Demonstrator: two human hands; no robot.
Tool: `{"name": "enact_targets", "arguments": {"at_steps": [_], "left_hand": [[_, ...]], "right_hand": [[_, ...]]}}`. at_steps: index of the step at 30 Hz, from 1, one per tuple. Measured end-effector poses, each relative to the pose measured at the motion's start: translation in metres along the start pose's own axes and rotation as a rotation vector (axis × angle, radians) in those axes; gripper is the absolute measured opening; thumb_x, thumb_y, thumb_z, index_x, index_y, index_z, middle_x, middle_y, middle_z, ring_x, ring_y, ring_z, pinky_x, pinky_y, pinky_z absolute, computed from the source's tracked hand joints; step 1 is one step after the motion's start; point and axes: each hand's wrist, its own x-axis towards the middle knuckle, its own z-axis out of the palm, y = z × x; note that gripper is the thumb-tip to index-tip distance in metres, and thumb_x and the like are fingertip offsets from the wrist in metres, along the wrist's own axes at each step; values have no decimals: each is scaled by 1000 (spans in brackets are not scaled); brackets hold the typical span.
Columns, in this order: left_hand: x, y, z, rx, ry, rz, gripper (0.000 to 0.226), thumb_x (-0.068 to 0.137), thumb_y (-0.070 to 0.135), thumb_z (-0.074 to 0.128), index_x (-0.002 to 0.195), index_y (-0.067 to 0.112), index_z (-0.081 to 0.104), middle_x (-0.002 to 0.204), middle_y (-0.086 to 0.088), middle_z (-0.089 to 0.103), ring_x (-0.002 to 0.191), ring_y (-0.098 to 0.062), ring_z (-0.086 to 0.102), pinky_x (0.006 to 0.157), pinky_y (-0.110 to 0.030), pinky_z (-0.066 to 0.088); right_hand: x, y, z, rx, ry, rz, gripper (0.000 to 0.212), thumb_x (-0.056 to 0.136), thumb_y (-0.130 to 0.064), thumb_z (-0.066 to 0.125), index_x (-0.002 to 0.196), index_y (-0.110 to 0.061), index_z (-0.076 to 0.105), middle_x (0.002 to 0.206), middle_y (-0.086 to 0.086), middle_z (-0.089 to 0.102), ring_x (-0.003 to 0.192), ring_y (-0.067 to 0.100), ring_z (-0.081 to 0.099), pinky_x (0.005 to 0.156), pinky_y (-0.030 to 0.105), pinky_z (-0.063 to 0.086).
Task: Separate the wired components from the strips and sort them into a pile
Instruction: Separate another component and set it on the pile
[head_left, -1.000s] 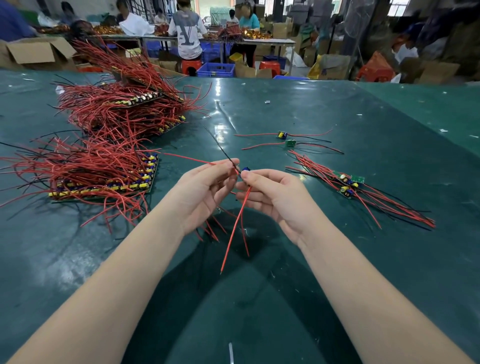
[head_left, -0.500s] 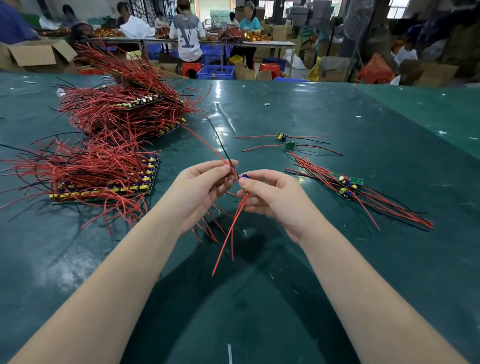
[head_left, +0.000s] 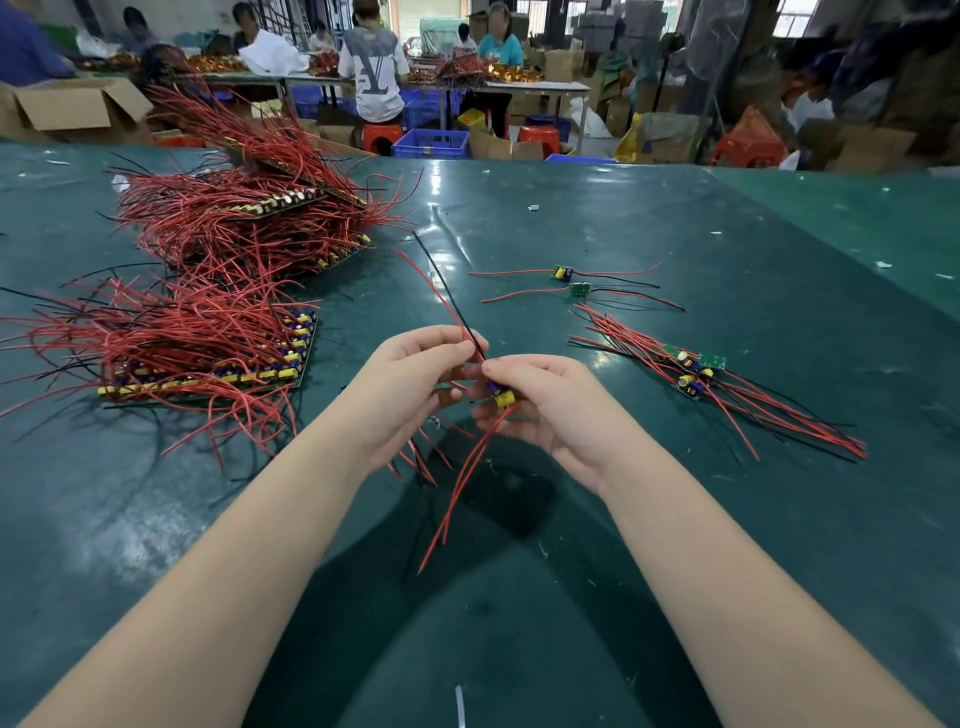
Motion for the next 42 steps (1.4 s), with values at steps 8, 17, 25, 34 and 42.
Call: {"name": "enact_targets", "arguments": {"at_steps": [8,17,25,34,42], "left_hand": [[1,-1,-1,5,-5,18,24,97,4,48,89,14,69,75,2,69,71,-8,64,69,-20,47],[2,-7,0,351,106,243,19,96,7,54,95,13,72,79,4,68,73,0,63,67,-13,49],[5,-10,-5,572,136,350,23,89,2,62,92,23,72,84,6,71,75,-7,65,80,-27,55],[6,-6,-5,14,68,134,21,97,7,51,90,7,71,79,-2,64,69,-7,62,73,-15,53],[6,-6,-8,469,149,253,19,96,11,55,88,12,73,73,2,63,61,0,60,65,-12,50]], "right_hand": [[1,-2,-1,166,-2,86,17,90,-8,61,79,-11,74,74,4,72,61,14,67,61,27,58],[4,9,0,-320,163,-172,18,84,-14,67,68,-19,75,69,2,72,61,9,59,66,27,50],[4,10,1,-509,147,-158,16,81,-17,67,67,-13,72,70,8,71,59,10,53,61,30,45],[4,8,1,-283,92,-123,21,92,-20,62,73,-20,72,61,-7,66,51,3,52,56,16,44],[3,8,0,-478,80,-121,22,88,-15,61,69,-18,73,58,-7,63,54,7,47,56,22,40]]}}
